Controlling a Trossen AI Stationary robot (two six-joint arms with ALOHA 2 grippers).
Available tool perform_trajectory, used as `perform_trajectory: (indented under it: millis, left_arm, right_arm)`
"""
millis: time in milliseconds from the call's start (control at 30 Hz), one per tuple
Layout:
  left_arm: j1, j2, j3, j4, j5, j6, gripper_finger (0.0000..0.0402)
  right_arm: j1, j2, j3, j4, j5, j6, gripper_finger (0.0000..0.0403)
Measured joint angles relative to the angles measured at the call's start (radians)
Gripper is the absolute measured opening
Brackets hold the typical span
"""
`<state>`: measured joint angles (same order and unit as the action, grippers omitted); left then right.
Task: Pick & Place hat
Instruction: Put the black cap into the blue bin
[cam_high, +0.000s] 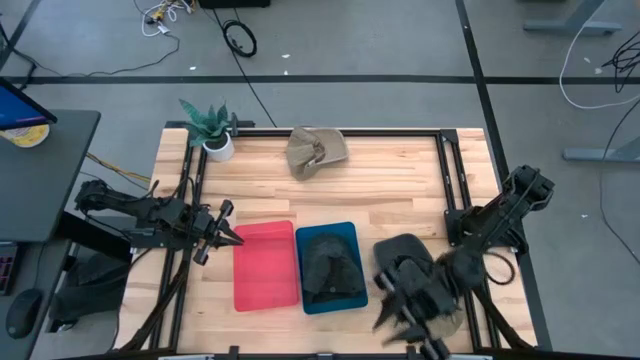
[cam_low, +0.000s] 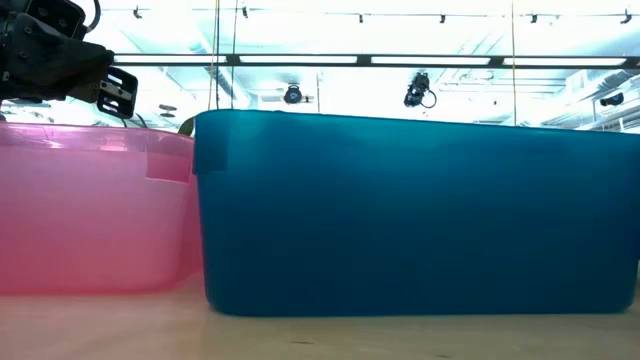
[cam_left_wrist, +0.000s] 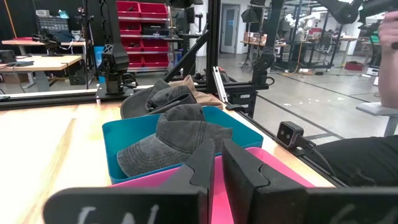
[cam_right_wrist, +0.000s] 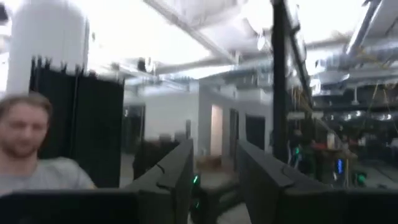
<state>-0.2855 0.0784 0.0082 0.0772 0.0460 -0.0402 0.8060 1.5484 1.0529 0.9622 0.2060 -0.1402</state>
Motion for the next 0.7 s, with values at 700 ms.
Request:
perform_trajectory:
  millis: [700]
  left_arm:
    - [0.0,0.0,0.0,0.0,0.0,0.0,0.0034]
  right_arm:
    - [0.224,0.08,0.478,-1.436,0.717,0.634,0.0126]
